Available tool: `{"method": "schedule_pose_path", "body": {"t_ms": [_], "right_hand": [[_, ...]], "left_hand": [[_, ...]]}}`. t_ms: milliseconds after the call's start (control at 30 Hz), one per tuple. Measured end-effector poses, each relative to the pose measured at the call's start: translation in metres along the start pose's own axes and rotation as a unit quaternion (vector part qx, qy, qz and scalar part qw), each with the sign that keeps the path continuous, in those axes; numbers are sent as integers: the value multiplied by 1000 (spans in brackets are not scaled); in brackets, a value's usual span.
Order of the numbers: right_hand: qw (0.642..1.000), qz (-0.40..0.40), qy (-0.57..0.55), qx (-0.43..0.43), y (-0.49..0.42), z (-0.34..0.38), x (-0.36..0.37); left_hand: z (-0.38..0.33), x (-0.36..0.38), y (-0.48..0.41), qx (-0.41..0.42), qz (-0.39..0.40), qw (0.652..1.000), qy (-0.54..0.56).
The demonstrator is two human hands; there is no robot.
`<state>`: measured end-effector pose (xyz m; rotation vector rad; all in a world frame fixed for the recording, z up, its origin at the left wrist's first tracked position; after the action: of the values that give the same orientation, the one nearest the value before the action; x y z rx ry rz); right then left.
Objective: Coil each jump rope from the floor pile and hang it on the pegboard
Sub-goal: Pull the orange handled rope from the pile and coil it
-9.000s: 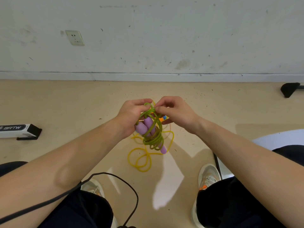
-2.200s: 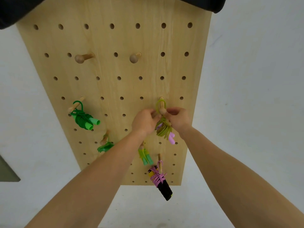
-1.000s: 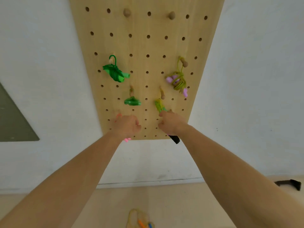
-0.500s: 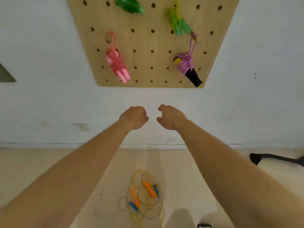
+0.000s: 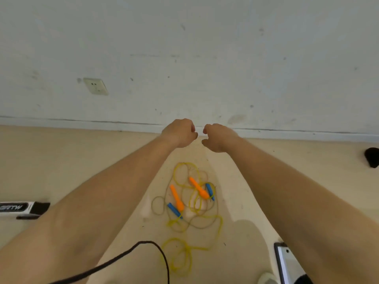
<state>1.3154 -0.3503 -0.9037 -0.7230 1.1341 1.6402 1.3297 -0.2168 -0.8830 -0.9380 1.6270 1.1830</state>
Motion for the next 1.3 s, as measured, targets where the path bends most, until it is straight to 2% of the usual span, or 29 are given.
{"method": "schedule_pose_path", "body": {"t_ms": [233, 600, 833, 1000, 1133, 1300], "right_hand": [[999, -17, -37, 1, 55, -26, 65], [994, 69, -61, 62, 133, -79, 182], [986, 132, -82, 63, 98, -89, 271], [975, 184, -102, 76, 58, -105, 338], [971, 177, -134, 93, 29, -123, 369], [965, 174, -164, 106, 10, -132, 387]], "left_hand": [[-4, 61, 59, -5, -18, 1000, -15], [13, 188, 118, -20, 66, 995, -67], [50, 276, 86, -17, 107, 991, -74], [65, 335, 36, 52, 97, 981, -159], [75, 374, 2, 105, 112, 962, -227], [85, 406, -15, 121, 138, 946, -265]]}}
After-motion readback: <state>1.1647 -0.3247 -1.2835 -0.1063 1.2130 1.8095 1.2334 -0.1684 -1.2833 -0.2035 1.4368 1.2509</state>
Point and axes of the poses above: each hand's wrist, its own y-axis away from the middle knuckle, its own x-axis out of the palm, z = x × y, the point moved 5 cm from there along -y, towards the middle knuckle, and after that the axes turned 14 degrees about -y, right-handed, at the moved point
